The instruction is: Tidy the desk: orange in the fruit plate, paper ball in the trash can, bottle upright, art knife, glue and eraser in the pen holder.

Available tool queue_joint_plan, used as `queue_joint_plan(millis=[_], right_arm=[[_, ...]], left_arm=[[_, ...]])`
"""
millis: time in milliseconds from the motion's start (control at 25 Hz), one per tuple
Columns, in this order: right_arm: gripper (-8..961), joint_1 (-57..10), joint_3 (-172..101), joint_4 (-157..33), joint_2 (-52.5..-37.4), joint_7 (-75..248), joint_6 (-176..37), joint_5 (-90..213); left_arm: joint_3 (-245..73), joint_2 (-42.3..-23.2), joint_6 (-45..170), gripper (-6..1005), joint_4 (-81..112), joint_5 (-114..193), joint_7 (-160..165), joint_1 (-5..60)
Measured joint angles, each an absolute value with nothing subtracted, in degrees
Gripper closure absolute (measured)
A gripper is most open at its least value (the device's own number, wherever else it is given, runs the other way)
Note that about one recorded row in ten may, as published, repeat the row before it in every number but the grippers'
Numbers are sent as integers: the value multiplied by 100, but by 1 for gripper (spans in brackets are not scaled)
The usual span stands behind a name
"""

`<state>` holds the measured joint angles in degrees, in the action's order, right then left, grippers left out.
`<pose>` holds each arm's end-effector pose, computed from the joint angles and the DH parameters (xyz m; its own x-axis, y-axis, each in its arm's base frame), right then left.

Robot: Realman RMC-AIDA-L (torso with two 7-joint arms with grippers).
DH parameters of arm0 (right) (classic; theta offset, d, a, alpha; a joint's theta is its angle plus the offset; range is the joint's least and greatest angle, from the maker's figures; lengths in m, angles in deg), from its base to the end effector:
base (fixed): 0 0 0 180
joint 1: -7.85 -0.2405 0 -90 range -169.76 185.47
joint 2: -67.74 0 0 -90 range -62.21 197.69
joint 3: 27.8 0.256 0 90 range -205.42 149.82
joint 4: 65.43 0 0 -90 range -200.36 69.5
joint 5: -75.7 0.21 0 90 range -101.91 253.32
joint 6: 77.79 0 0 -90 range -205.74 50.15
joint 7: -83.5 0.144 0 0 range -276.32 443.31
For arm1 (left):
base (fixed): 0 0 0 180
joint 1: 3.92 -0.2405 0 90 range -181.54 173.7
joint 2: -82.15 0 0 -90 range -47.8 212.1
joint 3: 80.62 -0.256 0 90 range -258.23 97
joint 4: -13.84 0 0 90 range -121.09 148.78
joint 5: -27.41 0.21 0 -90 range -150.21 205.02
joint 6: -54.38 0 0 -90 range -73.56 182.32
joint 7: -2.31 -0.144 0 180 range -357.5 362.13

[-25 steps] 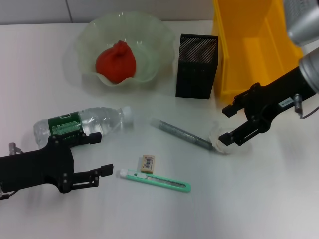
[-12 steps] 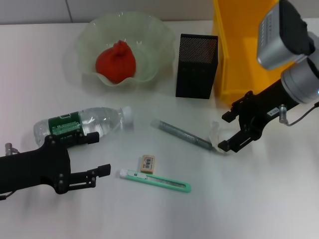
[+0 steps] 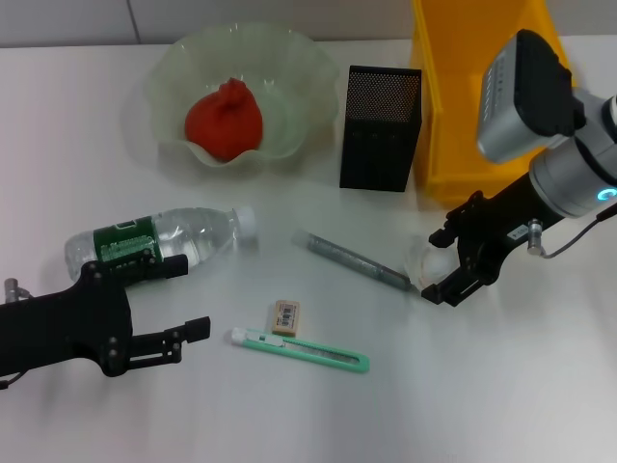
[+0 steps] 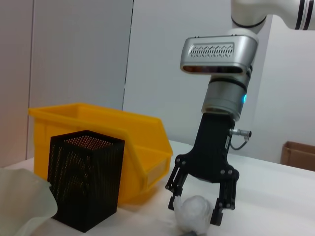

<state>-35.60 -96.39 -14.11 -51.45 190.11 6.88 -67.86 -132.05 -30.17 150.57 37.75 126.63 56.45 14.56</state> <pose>0.2061 0.3692 -0.0330 0.9201 -0.2663 0.2872 -0.2415 -0.9630 -0.1195 -0.3197 0.2474 0.0034 0.7993 0.1932 0.5691 0.3397 -0.9264 -0.1627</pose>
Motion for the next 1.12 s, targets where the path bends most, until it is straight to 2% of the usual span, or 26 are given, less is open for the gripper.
queue_joint_plan(millis=[240,480,680,1120], right_arm=[[152,-3487,-9747,-1380,-5153,19067,613,-6774],[350,-2989,-9489,-624,-5145,19141,931,-6281],[460,-2675,-8563,-59,-5131,19111,1388,-5662],[454,-2078,-6614,-63,-5124,18658,953,-4213]], left_arm=[[-13144,-3017,15107,199,3775,12663,5646,1452],[-13141,-3017,15131,199,3780,12662,5646,1449],[-13131,-3017,15155,199,3783,12662,5646,1457],[-13133,-3042,15189,199,3780,12664,5646,1499]])
